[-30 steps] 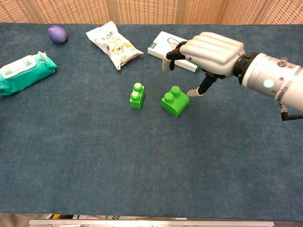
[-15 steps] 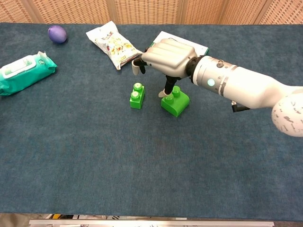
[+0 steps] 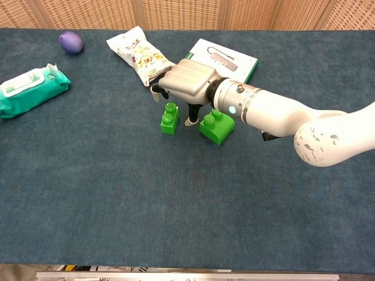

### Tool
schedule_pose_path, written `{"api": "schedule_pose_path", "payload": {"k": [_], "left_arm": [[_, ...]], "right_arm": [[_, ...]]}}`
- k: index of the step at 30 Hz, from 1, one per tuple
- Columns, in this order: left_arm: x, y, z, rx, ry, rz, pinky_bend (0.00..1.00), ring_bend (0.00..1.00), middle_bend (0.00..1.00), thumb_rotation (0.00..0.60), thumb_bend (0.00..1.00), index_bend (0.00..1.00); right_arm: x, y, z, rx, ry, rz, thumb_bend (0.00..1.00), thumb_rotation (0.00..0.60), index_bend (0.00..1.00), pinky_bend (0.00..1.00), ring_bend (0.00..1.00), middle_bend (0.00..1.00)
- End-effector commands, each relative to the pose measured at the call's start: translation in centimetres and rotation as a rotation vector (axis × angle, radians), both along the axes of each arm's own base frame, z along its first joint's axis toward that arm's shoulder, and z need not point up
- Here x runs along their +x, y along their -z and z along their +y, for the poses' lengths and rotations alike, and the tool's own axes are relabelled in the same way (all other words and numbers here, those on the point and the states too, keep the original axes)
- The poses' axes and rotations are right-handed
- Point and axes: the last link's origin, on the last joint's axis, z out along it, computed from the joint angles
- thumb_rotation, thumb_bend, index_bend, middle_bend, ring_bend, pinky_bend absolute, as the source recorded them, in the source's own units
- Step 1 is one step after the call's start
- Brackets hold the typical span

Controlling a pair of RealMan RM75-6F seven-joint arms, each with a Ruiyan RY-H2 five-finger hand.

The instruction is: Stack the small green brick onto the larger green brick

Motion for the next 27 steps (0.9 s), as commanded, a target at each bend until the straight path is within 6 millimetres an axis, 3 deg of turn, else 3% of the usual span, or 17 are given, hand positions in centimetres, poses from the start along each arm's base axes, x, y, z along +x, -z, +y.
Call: {"api": "schedule_pose_path", "payload": {"k": [1,27], "left_arm": [[-0.1,-0.1,-0.1,0.001,-0.001,-0.002,0.22,0.21,0.21,0.6,0.23,0.08],[-0.9,-0.7,-0.7,0.013,-0.026,-0.021,0.22,0.21,0.21,0.6,0.23,0.08]], "right_arm": [[-0.2,0.9,-0.2,0.002,0.004,0.02,0.03,0.6,0.34,0.33,0.27,0.39],[2.1,4.1,-0.7,-0.035,-0.065,0.052,0.02,0.6,0.34,0.33,0.27,0.39]]}}
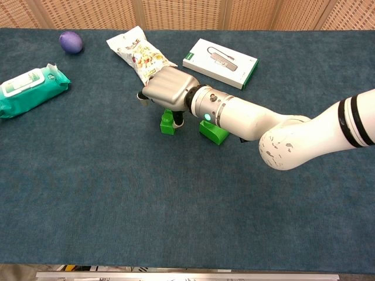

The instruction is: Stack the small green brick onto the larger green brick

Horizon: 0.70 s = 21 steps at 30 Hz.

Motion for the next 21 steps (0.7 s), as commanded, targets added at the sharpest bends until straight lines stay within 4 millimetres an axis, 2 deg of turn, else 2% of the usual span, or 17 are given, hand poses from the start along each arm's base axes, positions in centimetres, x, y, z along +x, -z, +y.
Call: {"api": "schedule_pose_path", "payload": {"k": [1,8,21], "left_arm": [[0.0,0.0,0.0,-0.002,-0.003,-0.003,0.22,0.21,0.21,0.6,0.23,0.08],[-0.1,-0.1,0.0,-0.002,0.002,-0.006,0.22,0.21,0.21,0.6,0.23,0.08],[-0.3,-0.1,-0.1,0.0,-0.002,-0.008,0.21,0.21,0.21,0.6,0.23,0.08]], "right_arm": [[0.0,0.2,0.0,0.003,0.009,0.0,0.02,0.6,0.34,0.33,0.27,0.39],[0.1,0.7,-0.5,-0.021,0.007,0.02,0.02,0.6,0.34,0.33,0.27,0.39],[1.5,2.1,-1.6,-0.049,0.032,0.018,0.05,0.6,0.35,0.33,0.27,0.39]]}}
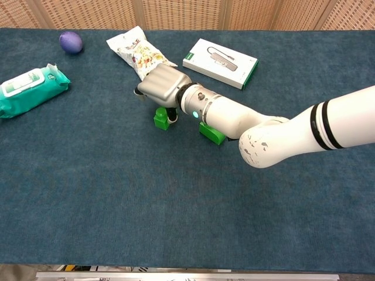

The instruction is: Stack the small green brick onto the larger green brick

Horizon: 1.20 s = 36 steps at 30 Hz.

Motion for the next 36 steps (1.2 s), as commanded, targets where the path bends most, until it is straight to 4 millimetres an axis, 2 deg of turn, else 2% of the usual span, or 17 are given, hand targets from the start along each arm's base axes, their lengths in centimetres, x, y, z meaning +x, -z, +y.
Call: {"api": "schedule_pose_path", "payload": {"k": [1,5,11,15,28,36], "left_arm": [[0.0,0.0,0.0,0.001,0.0,-0.001,0.21,0.21,0.21,0.6,0.23,0.08],[-0.2,-0.2,-0.1,0.007,-0.005,-0.002,0.21,0.21,0.21,0.6,0.23,0.09],[-0.3,-0.2,-0.2,0.007,-0.004,-0.002,0.21,0.21,0.21,0.6,0.23,0.09],[-0.3,-0.1,-0.2,0.008,-0.001,-0.004,0.21,0.21,0.21,0.6,0.23,0.09],[-0.6,-0.2,-0.3,0.012,-0.011,-0.004,0.21,0.21,0.21,0.6,0.23,0.09],[-0.7,-0.4,-0.3,0.016,-0.011,-0.005,0.21,0.21,0.21,0.6,0.23,0.09]], "right_arm": [[0.3,0.4,-0.2,0.005,0.009,0.007,0.06,0.6,0.35,0.33,0.27,0.39],[0.1,0.4,-0.3,0.005,0.009,0.028,0.06,0.6,0.37,0.33,0.27,0.39],[-0.5,0.2,0.1,0.017,-0.002,0.055,0.07,0.6,0.45,0.33,0.27,0.39],[-0.5,0.2,0.0,0.016,0.001,0.057,0.14,0.6,0.5,0.33,0.27,0.41],[-0.6,0.4,-0.6,-0.002,0.012,0.065,0.16,0.6,0.56,0.33,0.27,0.45],[0.2,-1.2,-1.0,-0.018,0.004,0.045,0.2,0.6,0.57,0.33,0.3,0.48]]}}
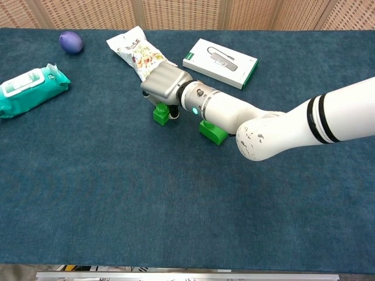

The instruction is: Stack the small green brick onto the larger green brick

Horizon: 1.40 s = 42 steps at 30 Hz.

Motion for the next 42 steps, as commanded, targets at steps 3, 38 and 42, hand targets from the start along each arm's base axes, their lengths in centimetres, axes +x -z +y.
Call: {"api": "schedule_pose_path", "payload": {"k": [3,38,42], "left_arm": [[0.1,0.1,0.1,-0.003,0.005,0.0,0.21,0.21,0.21,0.6,0.23,0.09],[1.1,1.1,0.9,-0.061,0.047,-0.001,0.21,0.21,0.21,0.6,0.23,0.09],[1.0,1.1,0.9,-0.062,0.043,-0.002,0.21,0.21,0.21,0.6,0.23,0.09]], "right_arm": [[0.2,-1.9,-0.3,-0.013,0.002,-0.003,0.2,0.6,0.57,0.34,0.3,0.49],[-4.9,-11.8,3.7,-0.004,0.158,0.081,0.2,0.6,0.58,0.4,0.34,0.5],[-5.2,-11.4,3.9,0.004,0.156,0.089,0.2,0.6,0.58,0.4,0.34,0.5]]}}
